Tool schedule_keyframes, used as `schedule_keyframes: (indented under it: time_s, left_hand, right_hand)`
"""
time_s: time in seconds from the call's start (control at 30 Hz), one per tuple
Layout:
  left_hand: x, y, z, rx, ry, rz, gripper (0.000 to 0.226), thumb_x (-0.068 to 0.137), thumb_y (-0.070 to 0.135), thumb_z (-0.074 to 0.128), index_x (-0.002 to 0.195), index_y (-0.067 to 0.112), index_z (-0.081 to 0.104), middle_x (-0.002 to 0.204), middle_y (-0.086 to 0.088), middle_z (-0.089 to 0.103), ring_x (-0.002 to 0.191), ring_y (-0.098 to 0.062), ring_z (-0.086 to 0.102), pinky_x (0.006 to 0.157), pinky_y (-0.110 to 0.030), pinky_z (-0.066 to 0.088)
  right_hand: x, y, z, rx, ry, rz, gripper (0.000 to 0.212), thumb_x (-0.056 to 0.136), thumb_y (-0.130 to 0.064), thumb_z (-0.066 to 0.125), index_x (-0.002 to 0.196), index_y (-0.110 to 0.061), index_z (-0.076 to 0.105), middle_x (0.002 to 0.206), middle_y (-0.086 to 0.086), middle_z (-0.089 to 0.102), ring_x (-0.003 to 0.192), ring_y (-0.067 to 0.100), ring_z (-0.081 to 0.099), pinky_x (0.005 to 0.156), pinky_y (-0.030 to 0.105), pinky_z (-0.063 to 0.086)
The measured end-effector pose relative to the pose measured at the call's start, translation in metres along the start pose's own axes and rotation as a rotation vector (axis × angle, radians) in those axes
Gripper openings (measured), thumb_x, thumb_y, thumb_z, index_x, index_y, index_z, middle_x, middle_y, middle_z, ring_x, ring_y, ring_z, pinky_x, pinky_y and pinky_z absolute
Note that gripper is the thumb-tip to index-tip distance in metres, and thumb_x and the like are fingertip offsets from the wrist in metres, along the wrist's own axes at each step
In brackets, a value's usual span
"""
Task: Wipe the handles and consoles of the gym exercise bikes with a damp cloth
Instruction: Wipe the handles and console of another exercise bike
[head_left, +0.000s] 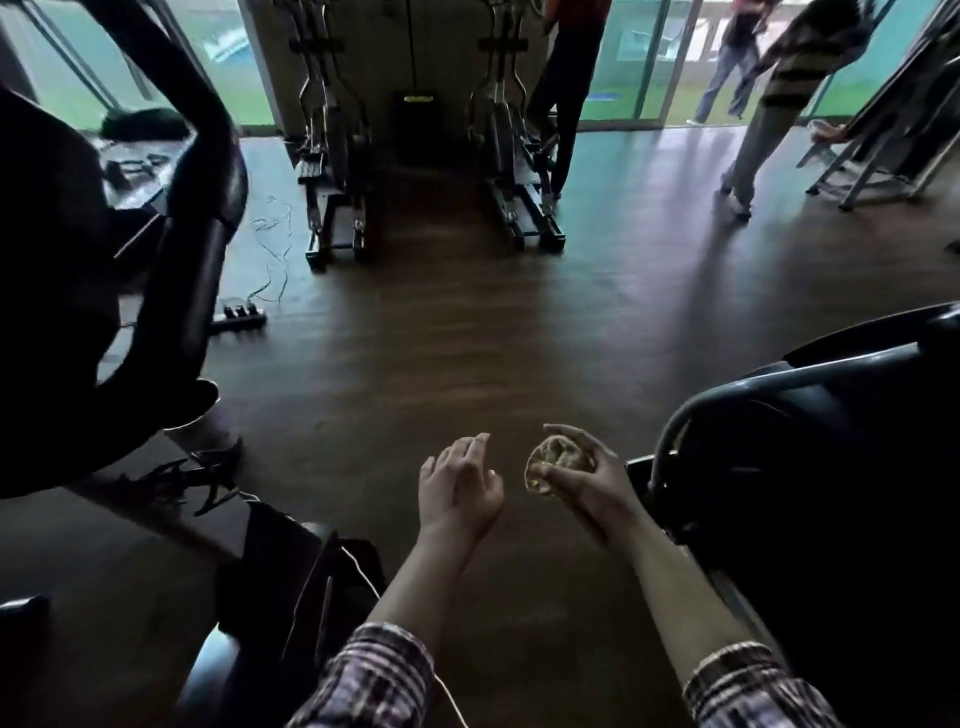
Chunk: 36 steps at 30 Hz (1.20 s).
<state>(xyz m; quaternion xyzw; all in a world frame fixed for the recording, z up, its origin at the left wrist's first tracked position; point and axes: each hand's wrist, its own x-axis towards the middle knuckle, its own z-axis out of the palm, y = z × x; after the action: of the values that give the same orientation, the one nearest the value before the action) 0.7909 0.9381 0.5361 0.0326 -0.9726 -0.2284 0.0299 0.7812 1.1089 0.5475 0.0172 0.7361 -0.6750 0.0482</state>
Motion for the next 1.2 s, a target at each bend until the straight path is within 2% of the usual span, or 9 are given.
schedule_keyframes:
  time_s: [0.13, 0.2, 0.3, 0.53, 0.67, 0.77, 0.83, 1.0, 1.2]
  left_hand:
    - [0.014, 0.017, 0.024, 0.023, -0.090, -0.005, 0.056, 0.090, 0.027, 0.050, 0.144, 0.019, 0.039, 0.143, 0.002, 0.048, 0.130, -0.018, 0.047, 0.111, -0.038, 0.032]
    - [0.025, 0.022, 0.032, 0.059, -0.139, -0.008, 0.057, 0.090, 0.028, 0.049, 0.145, 0.019, 0.038, 0.143, 0.002, 0.047, 0.130, -0.019, 0.047, 0.111, -0.038, 0.032]
    - [0.048, 0.027, 0.044, 0.095, -0.209, -0.025, 0.057, 0.091, 0.028, 0.047, 0.146, 0.019, 0.035, 0.144, 0.002, 0.045, 0.131, -0.019, 0.044, 0.112, -0.038, 0.030]
    - [0.128, 0.026, 0.067, 0.151, -0.337, -0.061, 0.058, 0.092, 0.028, 0.045, 0.148, 0.019, 0.031, 0.146, 0.001, 0.042, 0.134, -0.018, 0.040, 0.115, -0.041, 0.025]
    - [0.188, 0.019, 0.075, 0.159, -0.373, -0.077, 0.059, 0.092, 0.028, 0.045, 0.148, 0.019, 0.030, 0.146, 0.001, 0.041, 0.135, -0.017, 0.038, 0.117, -0.043, 0.023]
    - [0.232, 0.015, 0.077, 0.163, -0.383, -0.084, 0.059, 0.092, 0.027, 0.044, 0.148, 0.020, 0.029, 0.147, 0.002, 0.041, 0.136, -0.017, 0.038, 0.117, -0.043, 0.022]
    - [0.260, 0.013, 0.078, 0.161, -0.385, -0.090, 0.058, 0.092, 0.026, 0.044, 0.148, 0.020, 0.030, 0.147, 0.002, 0.040, 0.135, -0.017, 0.038, 0.117, -0.043, 0.021]
    - [0.321, 0.012, 0.082, 0.152, -0.384, -0.103, 0.057, 0.093, 0.026, 0.045, 0.148, 0.020, 0.030, 0.146, 0.002, 0.041, 0.135, -0.016, 0.039, 0.116, -0.043, 0.022]
    - [0.405, 0.014, 0.094, 0.156, -0.384, -0.139, 0.058, 0.092, 0.027, 0.045, 0.148, 0.021, 0.031, 0.145, 0.003, 0.042, 0.135, -0.016, 0.039, 0.116, -0.043, 0.023]
  right_hand:
    - [0.017, 0.023, -0.012, 0.002, -0.013, 0.093, 0.043, 0.073, 0.008, 0.077, 0.109, -0.012, 0.067, 0.089, 0.003, 0.064, 0.062, -0.010, 0.059, 0.055, 0.009, 0.048]
    - [0.028, 0.033, -0.015, 0.015, -0.025, 0.123, 0.043, 0.072, 0.008, 0.077, 0.109, -0.012, 0.067, 0.089, 0.004, 0.063, 0.065, -0.006, 0.060, 0.054, 0.011, 0.049]
    - [0.052, 0.049, -0.018, 0.051, -0.007, 0.163, 0.042, 0.070, 0.005, 0.080, 0.104, -0.018, 0.069, 0.090, 0.007, 0.065, 0.076, 0.010, 0.061, 0.061, 0.019, 0.054]
    - [0.130, 0.063, -0.019, 0.099, 0.053, 0.260, 0.038, 0.072, 0.004, 0.079, 0.104, -0.016, 0.070, 0.090, 0.009, 0.068, 0.070, 0.008, 0.064, 0.059, 0.017, 0.053]
    - [0.188, 0.065, -0.017, 0.115, 0.078, 0.296, 0.035, 0.073, -0.003, 0.081, 0.101, -0.021, 0.072, 0.095, 0.011, 0.070, 0.078, 0.016, 0.066, 0.064, 0.024, 0.057]
    - [0.231, 0.063, -0.015, 0.144, 0.099, 0.298, 0.036, 0.063, -0.016, 0.086, 0.094, -0.027, 0.075, 0.096, 0.014, 0.071, 0.081, 0.020, 0.068, 0.076, 0.039, 0.060]
    - [0.258, 0.059, -0.014, 0.177, 0.107, 0.303, 0.036, 0.063, -0.015, 0.086, 0.095, -0.027, 0.075, 0.096, 0.014, 0.071, 0.083, 0.023, 0.068, 0.080, 0.045, 0.058]
    - [0.319, 0.052, -0.010, 0.194, 0.102, 0.319, 0.032, 0.074, -0.003, 0.080, 0.100, -0.021, 0.073, 0.092, 0.009, 0.070, 0.081, 0.020, 0.067, 0.070, 0.033, 0.059]
    - [0.406, 0.056, -0.010, 0.193, 0.079, 0.321, 0.033, 0.073, 0.002, 0.078, 0.099, -0.017, 0.072, 0.088, 0.009, 0.068, 0.079, 0.018, 0.063, 0.075, 0.033, 0.055]
